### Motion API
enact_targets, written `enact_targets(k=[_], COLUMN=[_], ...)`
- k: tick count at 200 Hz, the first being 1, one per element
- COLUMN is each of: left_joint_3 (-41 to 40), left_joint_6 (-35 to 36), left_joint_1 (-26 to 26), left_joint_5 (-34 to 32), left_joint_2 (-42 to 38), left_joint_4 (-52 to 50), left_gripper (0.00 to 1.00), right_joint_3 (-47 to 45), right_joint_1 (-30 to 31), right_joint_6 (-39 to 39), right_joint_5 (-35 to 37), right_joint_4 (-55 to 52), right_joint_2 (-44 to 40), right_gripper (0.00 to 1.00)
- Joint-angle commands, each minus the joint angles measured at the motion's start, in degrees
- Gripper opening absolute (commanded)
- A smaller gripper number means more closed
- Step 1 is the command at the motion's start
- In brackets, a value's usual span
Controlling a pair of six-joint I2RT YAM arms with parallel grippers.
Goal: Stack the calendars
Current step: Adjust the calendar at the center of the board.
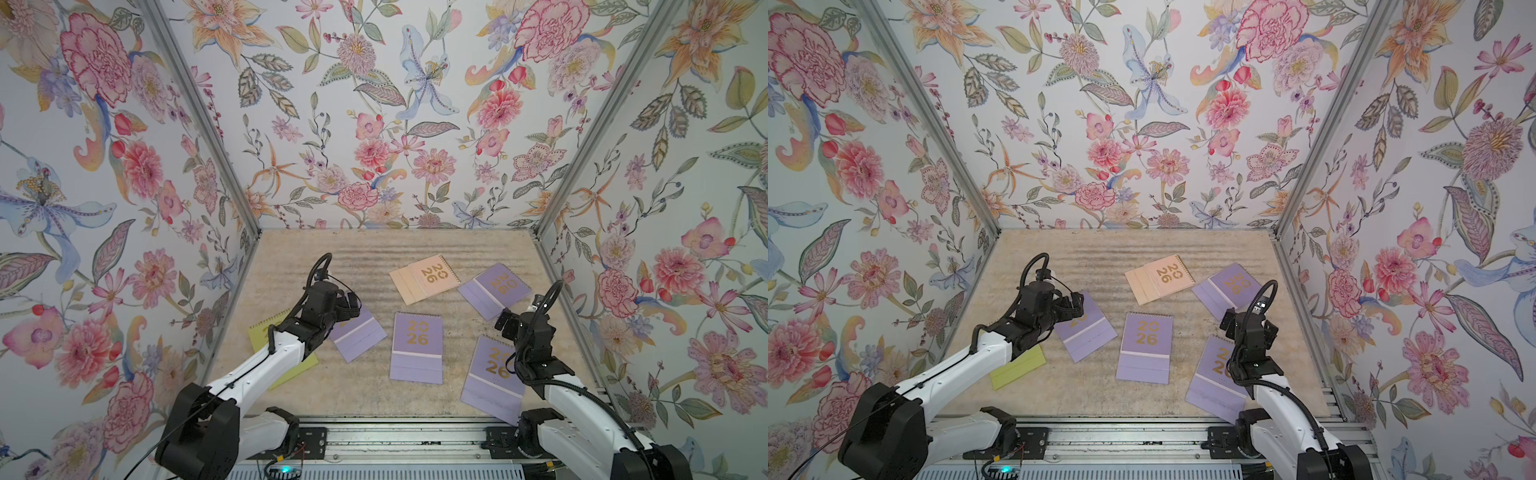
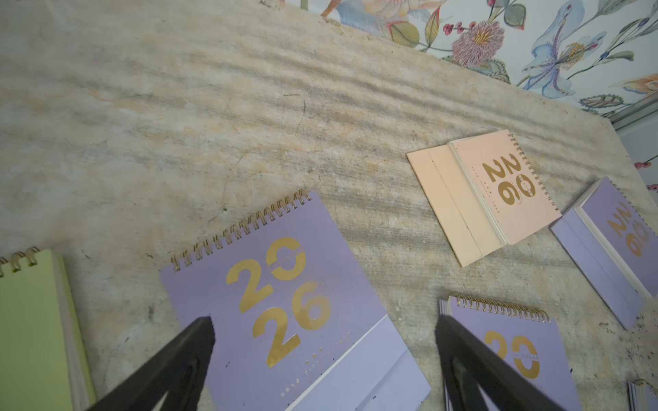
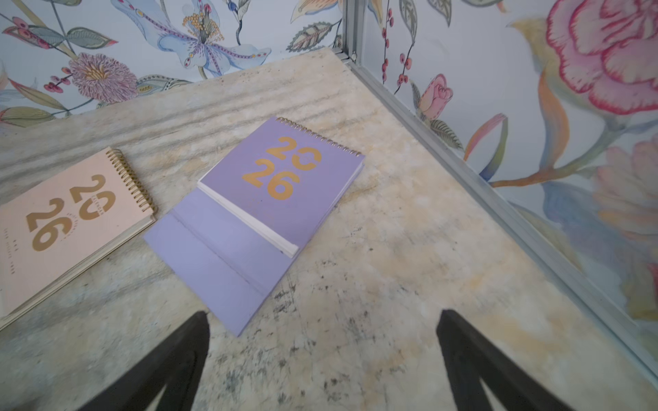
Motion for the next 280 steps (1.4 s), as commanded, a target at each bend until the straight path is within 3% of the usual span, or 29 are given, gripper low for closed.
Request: enact_targets(k=[1,23,42,56,78,108,169,207,241,280], left_joint_3=[-1.22,3.94,8.58,10.82,15.97,23.12,36.86,42.54,43.98,43.87], left_joint_6=[2.93,2.52,2.27,1.66,-3.52,-5.34,-5.96,-6.24,-6.73,-7.42], left_joint_1=[0.77,0.72,-3.14,-7.62,-12.86,-20.78,-29.39,-31.47,-31.47,-31.47], left_joint_5=[-2.81,3.47,4.53,3.40,7.11,9.06,16.66,18.35,19.98,21.62], left_joint_2=[-2.99,1.84,6.18,8.56,15.57,25.36,42.54,48.48,50.31,51.41], left_joint_4=[6.90,4.08,1.10,0.86,-1.53,-4.88,-7.91,-9.85,-11.19,-10.82], left_gripper=[1.00,1.00,1.00,1.00,1.00,0.98,0.86,0.85,0.85,0.85], right_joint_3=[1.77,13.94,21.93,24.24,22.44,17.43,12.02,10.13,8.54,9.41], right_joint_1=[-1.27,-2.62,-4.05,-5.04,-10.24,-18.57,-19.35,-19.33,-18.79,-18.62], right_joint_6=[-1.56,7.56,14.13,17.63,23.20,24.76,25.67,25.67,26.82,27.93], right_joint_5=[2.93,4.18,-0.65,-4.15,-14.17,-27.13,-34.18,-36.73,-46.34,-49.04], right_joint_4=[7.03,-16.97,-35.49,-43.80,-50.78,-53.55,-55.39,-54.75,-47.50,-43.49], right_joint_2=[1.33,4.68,8.29,8.73,5.76,2.36,0.60,0.38,2.25,4.67], right_gripper=[0.99,0.99,0.99,0.99,0.99,0.99,0.99,0.99,0.99,0.99])
